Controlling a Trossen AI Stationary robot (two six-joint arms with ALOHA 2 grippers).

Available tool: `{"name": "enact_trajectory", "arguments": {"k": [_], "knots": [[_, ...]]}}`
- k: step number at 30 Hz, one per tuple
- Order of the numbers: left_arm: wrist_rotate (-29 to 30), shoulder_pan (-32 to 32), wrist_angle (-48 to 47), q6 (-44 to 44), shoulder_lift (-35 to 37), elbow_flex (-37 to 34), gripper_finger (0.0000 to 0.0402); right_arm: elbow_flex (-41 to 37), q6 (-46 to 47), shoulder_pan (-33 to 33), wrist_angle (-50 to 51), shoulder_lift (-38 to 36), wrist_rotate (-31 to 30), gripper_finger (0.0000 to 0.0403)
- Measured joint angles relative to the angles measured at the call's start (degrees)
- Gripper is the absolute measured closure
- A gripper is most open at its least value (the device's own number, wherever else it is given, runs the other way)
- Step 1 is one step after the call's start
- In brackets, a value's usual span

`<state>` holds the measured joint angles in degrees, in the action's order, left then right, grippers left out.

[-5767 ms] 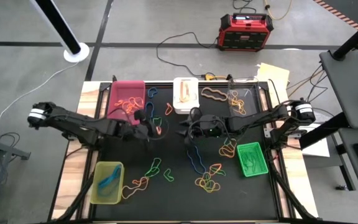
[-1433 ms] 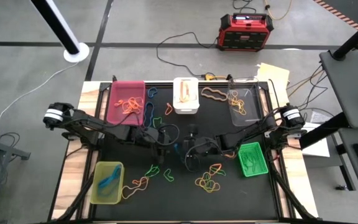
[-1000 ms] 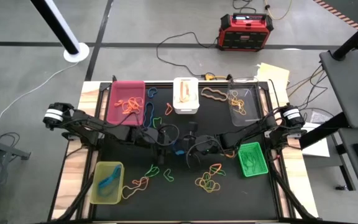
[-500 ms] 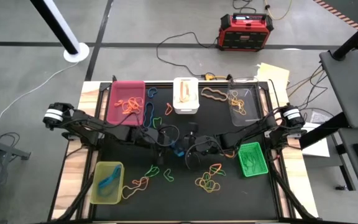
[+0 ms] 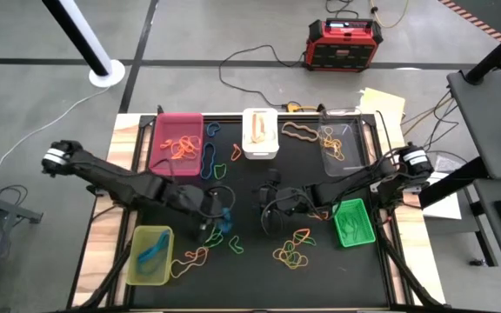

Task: Sort rubber bands into baskets
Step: Put the blue rubber band into the yellow bin

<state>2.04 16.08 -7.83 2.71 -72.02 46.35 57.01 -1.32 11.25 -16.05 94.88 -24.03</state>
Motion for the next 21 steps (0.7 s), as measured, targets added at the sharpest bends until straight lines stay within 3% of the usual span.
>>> {"name": "enact_trajectory", "arguments": {"k": [8, 21], "knots": [[0.31, 5.41, -23.78, 10.18, 4.85, 11.16, 0.0402, 0.00, 1.68, 0.13, 1.11, -0.16, 0.07, 0.0218], [-0.67, 19.98, -62.30, 41.45, 1.82, 25.74, 0.0402, 0.00, 1.88, 0.13, 1.25, -0.15, 0.17, 0.0218]]}}
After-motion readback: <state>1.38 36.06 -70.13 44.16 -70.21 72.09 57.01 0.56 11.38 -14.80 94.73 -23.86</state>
